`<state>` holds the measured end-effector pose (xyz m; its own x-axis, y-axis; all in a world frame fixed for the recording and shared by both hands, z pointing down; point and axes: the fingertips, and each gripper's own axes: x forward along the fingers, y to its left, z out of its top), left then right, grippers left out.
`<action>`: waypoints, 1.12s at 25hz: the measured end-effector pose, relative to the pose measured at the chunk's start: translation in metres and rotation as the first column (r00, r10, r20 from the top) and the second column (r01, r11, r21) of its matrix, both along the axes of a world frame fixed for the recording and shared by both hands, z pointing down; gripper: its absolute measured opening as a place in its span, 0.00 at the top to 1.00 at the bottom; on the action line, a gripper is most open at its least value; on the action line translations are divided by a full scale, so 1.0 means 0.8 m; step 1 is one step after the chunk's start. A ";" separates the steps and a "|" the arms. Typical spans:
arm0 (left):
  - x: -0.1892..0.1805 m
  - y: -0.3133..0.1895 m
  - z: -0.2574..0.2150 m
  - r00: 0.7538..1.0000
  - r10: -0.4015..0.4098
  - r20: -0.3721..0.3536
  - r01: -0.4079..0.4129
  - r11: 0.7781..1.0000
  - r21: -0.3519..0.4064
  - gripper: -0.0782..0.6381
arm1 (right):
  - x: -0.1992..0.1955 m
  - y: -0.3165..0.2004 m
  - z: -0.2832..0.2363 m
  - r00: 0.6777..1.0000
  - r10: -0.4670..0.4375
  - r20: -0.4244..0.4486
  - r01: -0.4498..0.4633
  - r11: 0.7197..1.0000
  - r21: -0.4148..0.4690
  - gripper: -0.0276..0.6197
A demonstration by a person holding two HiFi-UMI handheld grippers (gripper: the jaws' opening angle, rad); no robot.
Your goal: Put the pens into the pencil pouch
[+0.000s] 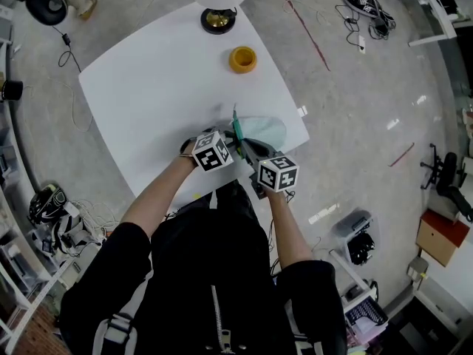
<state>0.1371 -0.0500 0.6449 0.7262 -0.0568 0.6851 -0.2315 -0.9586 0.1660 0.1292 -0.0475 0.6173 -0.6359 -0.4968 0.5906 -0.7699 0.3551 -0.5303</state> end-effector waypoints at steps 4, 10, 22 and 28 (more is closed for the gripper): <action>0.003 -0.006 0.000 1.000 -0.017 -0.016 0.018 1.000 0.018 0.79 | 0.002 -0.001 0.000 1.000 -0.001 0.002 0.001 1.000 -0.004 0.92; 0.003 -0.013 -0.003 0.998 -0.047 -0.048 0.048 0.999 0.010 0.79 | 0.005 -0.006 -0.001 1.000 0.003 -0.010 -0.003 1.000 -0.002 0.92; -0.055 -0.037 -0.018 0.978 -0.195 -0.075 0.197 0.980 0.014 0.79 | 0.017 -0.025 0.006 0.997 -0.028 -0.075 0.029 1.000 0.011 0.92; -0.094 -0.049 -0.015 0.957 -0.279 -0.075 0.280 0.960 0.006 0.79 | 0.033 -0.025 0.033 0.991 -0.052 -0.120 0.051 0.999 -0.016 0.92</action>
<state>0.0621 -0.0891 0.6327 0.7277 -0.2755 0.6281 -0.4784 -0.8601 0.1770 0.1558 -0.0676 0.6439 -0.5846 -0.4571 0.6702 -0.8091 0.3897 -0.4399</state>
